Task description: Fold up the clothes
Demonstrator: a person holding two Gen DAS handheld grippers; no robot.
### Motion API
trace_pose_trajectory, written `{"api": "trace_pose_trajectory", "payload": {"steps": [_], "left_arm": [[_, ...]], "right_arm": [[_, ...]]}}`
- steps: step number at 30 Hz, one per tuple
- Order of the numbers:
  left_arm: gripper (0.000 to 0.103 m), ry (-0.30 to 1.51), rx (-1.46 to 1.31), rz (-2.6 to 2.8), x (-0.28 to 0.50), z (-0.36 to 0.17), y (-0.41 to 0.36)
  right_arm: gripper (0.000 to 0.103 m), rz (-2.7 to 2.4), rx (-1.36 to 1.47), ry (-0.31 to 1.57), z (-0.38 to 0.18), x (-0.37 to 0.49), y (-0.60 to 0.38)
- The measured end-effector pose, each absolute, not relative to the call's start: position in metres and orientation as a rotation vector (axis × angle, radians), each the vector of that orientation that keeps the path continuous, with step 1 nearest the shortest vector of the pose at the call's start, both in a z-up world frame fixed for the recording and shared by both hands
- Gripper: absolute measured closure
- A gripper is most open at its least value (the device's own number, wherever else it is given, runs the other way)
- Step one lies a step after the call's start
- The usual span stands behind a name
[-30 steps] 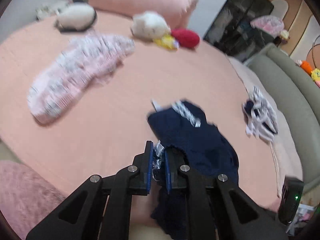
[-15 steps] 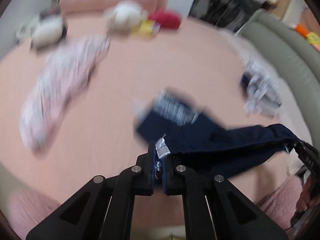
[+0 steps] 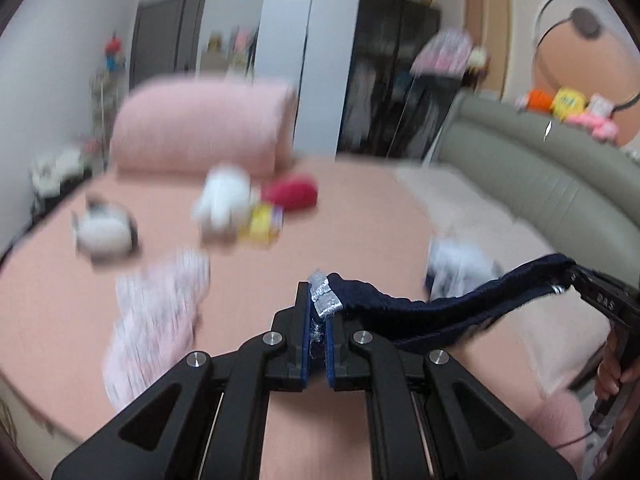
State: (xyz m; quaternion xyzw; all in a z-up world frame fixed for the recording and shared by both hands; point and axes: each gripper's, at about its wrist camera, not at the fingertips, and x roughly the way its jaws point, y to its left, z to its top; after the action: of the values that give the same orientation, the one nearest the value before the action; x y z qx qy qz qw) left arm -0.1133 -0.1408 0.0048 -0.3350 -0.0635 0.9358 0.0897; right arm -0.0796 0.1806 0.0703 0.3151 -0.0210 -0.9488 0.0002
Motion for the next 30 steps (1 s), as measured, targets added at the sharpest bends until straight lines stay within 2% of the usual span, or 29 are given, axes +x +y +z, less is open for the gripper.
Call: {"api": "trace_pose_trajectory", "payload": {"steps": [3,6,10,12,15,19,22,24,27,30], "left_arm": [[0.097,-0.256,-1.333,2.644,-0.103,-0.078,-0.139],[0.097,-0.220,-1.449,2.568,-0.086,-0.114,-0.134],[0.097,-0.165,-1.478,2.539,-0.109,-0.120,-0.129],[0.097,-0.137,-1.475,2.540,-0.138,-0.117,-0.125],[0.097,-0.017,-1.378,2.609,-0.188,-0.080,-0.112],[0.097,-0.008,-1.031,2.742,-0.220,0.037,-0.110],[0.097,0.008,-0.802,2.822,-0.209,0.102,-0.111],[0.097,-0.008,-0.708,2.853,-0.193,0.126,-0.115],[0.097,-0.066,-0.758,2.845,-0.172,0.111,-0.119],[0.097,-0.120,-0.956,2.828,-0.148,0.045,-0.122]], "right_arm": [[0.085,-2.858,1.332,-0.087,-0.022,-0.071,0.182],[0.086,-2.723,1.542,-0.177,-0.082,-0.056,0.188],[0.086,-2.738,1.562,-0.045,-0.093,-0.067,0.187],[0.086,-2.755,1.545,-0.011,-0.085,-0.094,0.195],[0.086,-2.812,1.448,0.029,-0.049,-0.138,0.204],[0.086,-2.958,1.127,0.023,0.053,-0.168,0.204],[0.086,-3.024,0.907,-0.002,0.119,-0.166,0.205],[0.086,-3.063,0.768,0.007,0.151,-0.152,0.203],[0.086,-3.052,0.744,0.002,0.156,-0.131,0.200],[0.086,-3.000,0.841,-0.020,0.115,-0.105,0.195]]}}
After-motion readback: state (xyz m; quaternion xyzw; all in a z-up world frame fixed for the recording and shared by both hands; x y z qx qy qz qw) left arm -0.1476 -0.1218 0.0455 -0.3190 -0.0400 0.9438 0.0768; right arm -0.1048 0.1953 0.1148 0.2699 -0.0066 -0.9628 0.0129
